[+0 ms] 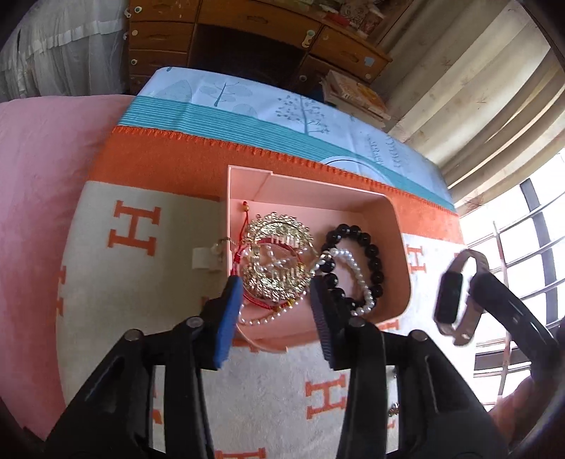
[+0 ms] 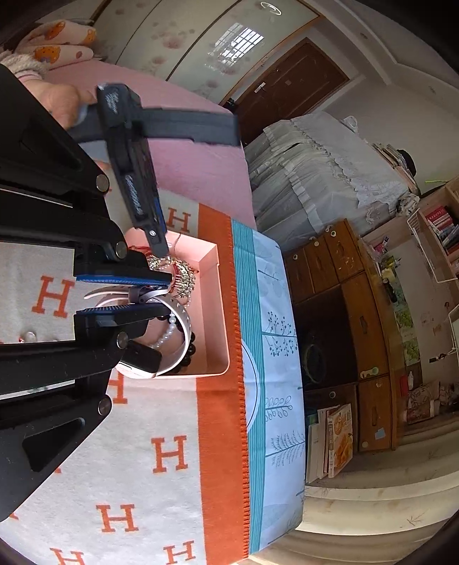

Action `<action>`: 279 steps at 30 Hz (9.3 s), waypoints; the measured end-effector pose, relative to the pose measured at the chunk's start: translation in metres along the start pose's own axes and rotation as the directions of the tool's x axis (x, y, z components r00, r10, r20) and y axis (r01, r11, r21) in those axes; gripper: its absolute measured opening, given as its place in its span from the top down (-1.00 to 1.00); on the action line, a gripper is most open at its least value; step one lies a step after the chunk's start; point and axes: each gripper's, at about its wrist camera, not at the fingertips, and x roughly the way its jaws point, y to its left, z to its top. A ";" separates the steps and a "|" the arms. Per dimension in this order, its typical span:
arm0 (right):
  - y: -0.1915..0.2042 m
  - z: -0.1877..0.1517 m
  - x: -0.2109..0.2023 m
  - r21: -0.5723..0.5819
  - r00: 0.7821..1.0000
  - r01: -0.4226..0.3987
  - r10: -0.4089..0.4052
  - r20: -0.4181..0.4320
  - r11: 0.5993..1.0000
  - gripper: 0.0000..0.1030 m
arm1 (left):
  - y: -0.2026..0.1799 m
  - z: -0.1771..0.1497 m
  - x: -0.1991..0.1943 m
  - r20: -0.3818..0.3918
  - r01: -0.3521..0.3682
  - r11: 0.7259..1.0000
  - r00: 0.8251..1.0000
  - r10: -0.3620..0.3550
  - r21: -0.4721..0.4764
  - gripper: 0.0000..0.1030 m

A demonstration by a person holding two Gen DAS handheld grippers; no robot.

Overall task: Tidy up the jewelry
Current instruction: 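Carry the watch and brooch over the pink tray and open both tools, then move the left tool to the pearl safety pin and grasp it, then grasp the pearl-stone ring with the right tool while the left tool holds the pin, then carry the pin and ring over the pink tray and open both tools, then grasp the blue flower brooch with the right tool while the left tool grasps the teal flower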

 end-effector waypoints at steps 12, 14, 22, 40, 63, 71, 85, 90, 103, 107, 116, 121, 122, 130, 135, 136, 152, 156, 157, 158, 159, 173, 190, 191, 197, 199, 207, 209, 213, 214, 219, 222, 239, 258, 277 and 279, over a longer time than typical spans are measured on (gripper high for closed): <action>0.010 0.019 0.097 -0.049 0.979 0.135 -0.141 -0.148 0.990 0.81 | 0.007 -0.086 -0.074 0.162 -0.127 0.990 0.980 0.116 0.059 -0.09; 0.011 0.019 0.113 -0.073 0.968 0.179 -0.189 -0.165 0.981 0.81 | 0.011 -0.099 -0.076 0.158 -0.134 0.990 0.980 0.125 0.050 -0.09; 0.009 0.010 0.134 -0.070 0.961 0.155 -0.167 -0.222 0.985 0.66 | 0.031 -0.130 -0.090 0.165 -0.120 0.993 0.979 0.119 -0.004 -0.09; 0.010 -0.094 -0.064 -0.087 0.998 0.057 -0.059 -0.023 0.995 0.59 | 0.036 -0.181 -0.134 0.222 -0.189 0.980 0.960 0.172 0.059 -0.09; -0.059 -0.228 -0.065 0.038 0.970 0.168 -0.158 -0.183 0.985 0.58 | 0.008 -0.263 -0.083 0.041 -0.111 0.700 0.992 0.117 0.705 -0.09; -0.051 -0.224 -0.063 0.018 0.971 0.166 -0.160 -0.178 0.986 0.58 | -0.004 -0.260 -0.058 -0.055 -0.030 0.547 0.989 0.137 0.837 0.02; -0.063 -0.220 -0.060 0.054 0.973 0.165 -0.153 -0.174 0.985 0.58 | -0.005 -0.221 -0.033 -0.208 0.074 0.704 0.972 0.107 0.707 0.89; -0.058 -0.210 -0.054 0.018 0.974 0.164 -0.159 -0.160 0.986 0.58 | 0.009 -0.185 -0.026 -0.191 0.066 0.881 0.981 0.028 0.469 0.89; -0.048 -0.163 0.005 -0.128 0.978 0.123 -0.142 -0.153 0.984 0.58 | 0.002 -0.159 -0.013 -0.030 0.126 0.988 0.992 -0.124 0.088 0.89; -0.047 -0.164 0.019 -0.141 0.977 0.118 -0.140 -0.163 0.983 0.59 | -0.004 -0.161 -0.020 -0.004 0.142 0.985 0.990 -0.142 0.095 0.89; -0.039 -0.166 0.034 -0.281 0.971 0.170 -0.210 -0.117 0.945 0.75 | -0.001 -0.170 -0.033 0.012 0.143 0.985 0.989 -0.145 0.101 0.89; -0.036 -0.164 0.038 -0.296 0.977 0.141 -0.181 -0.113 0.945 0.75 | -0.003 -0.172 -0.031 0.015 0.149 0.984 0.988 -0.151 0.102 0.89; -0.035 -0.162 0.039 -0.296 0.978 0.137 -0.177 -0.112 0.945 0.75 | -0.004 -0.172 -0.030 0.015 0.150 0.983 0.988 -0.152 0.102 0.89; -0.038 -0.152 0.048 -0.270 0.984 0.098 -0.133 -0.116 0.958 0.74 | -0.003 -0.173 -0.030 0.014 0.142 0.985 0.989 -0.144 0.103 0.89; -0.037 -0.149 0.051 -0.274 0.987 0.082 -0.117 -0.114 0.958 0.65 | -0.004 -0.174 -0.030 0.012 0.139 0.985 0.990 -0.141 0.104 0.89; -0.037 -0.149 0.051 -0.276 0.987 0.079 -0.114 -0.113 0.958 0.62 | -0.004 -0.174 -0.030 0.013 0.137 0.985 0.990 -0.139 0.107 0.89; -0.022 -0.151 0.060 -0.302 0.982 0.152 -0.180 -0.065 0.941 0.59 | -0.009 -0.175 -0.030 0.012 0.133 0.985 0.991 -0.135 0.111 0.89; -0.018 -0.152 0.062 -0.318 0.978 0.172 -0.199 -0.056 0.932 0.59 | -0.011 -0.173 -0.034 0.021 0.132 0.985 0.991 -0.135 0.116 0.89; -0.018 -0.152 0.061 -0.317 0.978 0.174 -0.201 -0.055 0.932 0.61 | -0.011 -0.173 -0.036 0.025 0.132 0.984 0.990 -0.135 0.117 0.89; -0.019 -0.152 0.060 -0.313 0.978 0.176 -0.203 -0.053 0.933 0.63 | -0.011 -0.172 -0.038 0.028 0.132 0.984 0.990 -0.136 0.119 0.89; -0.020 -0.152 0.060 -0.305 0.979 0.171 -0.197 -0.055 0.937 0.63 | -0.012 -0.171 -0.041 0.032 0.132 0.983 0.990 -0.137 0.124 0.89; -0.003 -0.115 0.011 -0.273 0.996 0.089 -0.089 0.013 0.958 0.64 | -0.036 -0.088 -0.091 0.112 0.128 0.973 0.982 -0.151 0.192 0.89; -0.009 0.033 0.075 -0.138 0.997 0.079 -0.081 -0.006 0.987 0.63 | -0.067 0.043 -0.006 0.154 0.080 0.988 0.983 -0.100 0.133 0.89; -0.011 0.035 0.083 -0.132 0.996 0.082 -0.085 -0.015 0.988 0.63 | -0.067 0.045 0.002 0.152 0.073 0.989 0.984 -0.092 0.126 0.89; -0.022 0.036 0.098 -0.104 0.994 0.096 -0.100 -0.034 0.990 0.46 | -0.060 0.047 0.033 0.099 0.063 0.994 0.993 -0.071 0.088 0.65; -0.023 0.031 0.093 -0.109 0.994 0.101 -0.104 -0.016 0.989 0.39 | -0.055 0.043 0.030 0.102 0.065 0.995 0.992 -0.073 0.079 0.38; -0.025 0.006 0.048 -0.074 0.996 0.080 -0.078 0.031 0.994 0.35 | -0.042 0.009 -0.012 0.150 0.061 0.996 0.986 -0.069 0.059 0.02; -0.021 -0.008 0.033 -0.077 0.996 0.088 -0.085 0.036 0.993 0.35 | -0.041 -0.003 -0.022 0.146 0.042 0.997 0.988 -0.051 0.064 0.02; -0.014 -0.038 0.002 -0.098 0.992 0.121 -0.117 0.048 0.988 0.35 | -0.037 -0.035 -0.045 0.144 0.013 0.999 0.989 -0.019 0.040 -0.01; -0.012 -0.047 -0.007 -0.103 0.991 0.129 -0.124 0.051 0.986 0.35 | -0.035 -0.044 -0.051 0.145 0.013 1.000 0.989 -0.017 0.029 -0.03; -0.017 -0.088 -0.045 -0.073 0.987 0.157 -0.154 0.046 0.985 0.33 | -0.029 -0.084 -0.075 0.169 -0.039 0.999 0.985 0.043 -0.026 -0.20; -0.025 -0.113 -0.063 -0.047 0.986 0.164 -0.162 0.038 0.985 0.32 | -0.031 -0.106 -0.089 0.238 -0.105 0.994 0.966 0.103 -0.007 -0.21; -0.055 -0.212 -0.056 -0.181 0.973 0.197 -0.215 -0.088 0.964 0.32 | -0.083 -0.176 -0.066 0.200 -0.029 0.974 0.980 -0.018 0.226 -0.21; -0.067 -0.209 -0.020 -0.259 0.977 0.184 -0.205 -0.059 0.948 0.61 | -0.135 -0.179 -0.019 0.144 -0.056 0.937 0.990 0.007 0.344 -0.21; -0.141 -0.226 -0.065 -0.146 0.993 0.120 -0.119 0.018 0.982 0.60 | -0.200 -0.170 0.058 0.165 -0.121 0.791 0.986 0.026 0.599 0.12; -0.147 -0.225 -0.066 -0.122 0.996 0.087 -0.086 0.014 0.989 0.60 | -0.201 -0.169 0.062 0.152 -0.121 0.786 0.988 0.035 0.607 0.22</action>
